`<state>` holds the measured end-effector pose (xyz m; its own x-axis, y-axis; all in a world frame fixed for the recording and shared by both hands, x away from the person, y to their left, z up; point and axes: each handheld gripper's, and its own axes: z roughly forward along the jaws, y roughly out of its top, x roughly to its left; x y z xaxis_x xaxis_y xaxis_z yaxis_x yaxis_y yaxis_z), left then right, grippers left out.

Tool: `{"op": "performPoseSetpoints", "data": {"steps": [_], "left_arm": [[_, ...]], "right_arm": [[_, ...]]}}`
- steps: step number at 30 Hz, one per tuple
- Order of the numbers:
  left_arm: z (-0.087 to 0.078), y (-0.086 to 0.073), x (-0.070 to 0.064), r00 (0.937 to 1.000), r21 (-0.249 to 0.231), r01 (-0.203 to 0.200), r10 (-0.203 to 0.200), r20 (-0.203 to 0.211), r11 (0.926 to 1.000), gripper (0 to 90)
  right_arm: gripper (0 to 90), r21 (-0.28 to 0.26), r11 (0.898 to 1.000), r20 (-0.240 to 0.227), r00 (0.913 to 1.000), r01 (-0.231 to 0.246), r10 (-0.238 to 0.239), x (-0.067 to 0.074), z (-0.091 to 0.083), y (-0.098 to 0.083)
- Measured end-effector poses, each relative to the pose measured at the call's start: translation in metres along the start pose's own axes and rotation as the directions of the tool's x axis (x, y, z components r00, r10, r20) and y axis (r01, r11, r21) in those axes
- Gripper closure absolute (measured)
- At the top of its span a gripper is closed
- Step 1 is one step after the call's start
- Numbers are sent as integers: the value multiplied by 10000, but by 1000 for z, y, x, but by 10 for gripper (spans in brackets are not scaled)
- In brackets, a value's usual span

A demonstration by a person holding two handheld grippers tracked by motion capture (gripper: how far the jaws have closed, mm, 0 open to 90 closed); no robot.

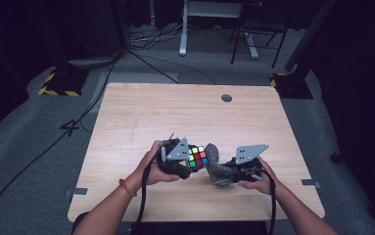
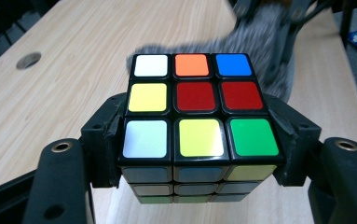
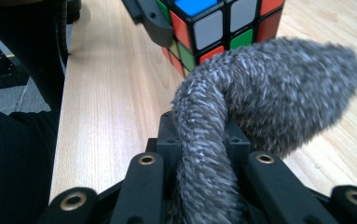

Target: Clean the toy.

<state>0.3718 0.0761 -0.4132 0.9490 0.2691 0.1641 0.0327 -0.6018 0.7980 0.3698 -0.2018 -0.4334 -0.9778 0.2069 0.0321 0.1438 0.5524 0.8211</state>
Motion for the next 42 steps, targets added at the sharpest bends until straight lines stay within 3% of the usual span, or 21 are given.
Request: {"op": "performPoseSetpoints", "data": {"steps": [4,7,13,18,23,28,31,36,39,42], "left_arm": [[-3,-6,6,9998,40,183,-183,-2,9998,332],[1,-13,9,9996,535,185,-174,-209,9984,332],[11,-30,14,9985,989,545,-548,-6,9936,331],[18,-39,10,9979,1236,587,-618,216,9906,331],[20,-50,6,9929,1284,945,-1028,596,9872,329],[27,-56,2,9898,1515,1035,-1168,816,9830,324],[29,-58,1,9872,1416,1302,-1416,738,9813,322],[31,-59,-1,9873,1581,1364,-1474,600,9779,287],[28,-58,-1,9878,1695,1464,-1533,283,9746,248],[24,-56,-3,9910,1661,1326,-1342,-16,9772,219]], "right_arm": [[749,197,9998,493,9988,-39,29,-6,-4,0],[749,553,9983,901,9959,-175,124,-13,-2,-2],[748,925,9940,1477,9880,-587,446,-22,-9,-16],[734,1158,9896,1403,9877,-858,692,-20,-8,-31],[711,1238,9869,1103,9898,-1031,896,-16,-6,-42],[686,1347,9855,988,9910,-1028,899,-14,0,-48],[672,1345,9855,975,9911,-1037,910,-13,1,-50],[619,1438,9837,1019,9903,-1084,942,-14,3,-52],[567,1477,9842,1177,9898,-974,803,-12,2,-50],[497,1433,9860,1385,9882,-848,649,-11,-3,-47]]}}
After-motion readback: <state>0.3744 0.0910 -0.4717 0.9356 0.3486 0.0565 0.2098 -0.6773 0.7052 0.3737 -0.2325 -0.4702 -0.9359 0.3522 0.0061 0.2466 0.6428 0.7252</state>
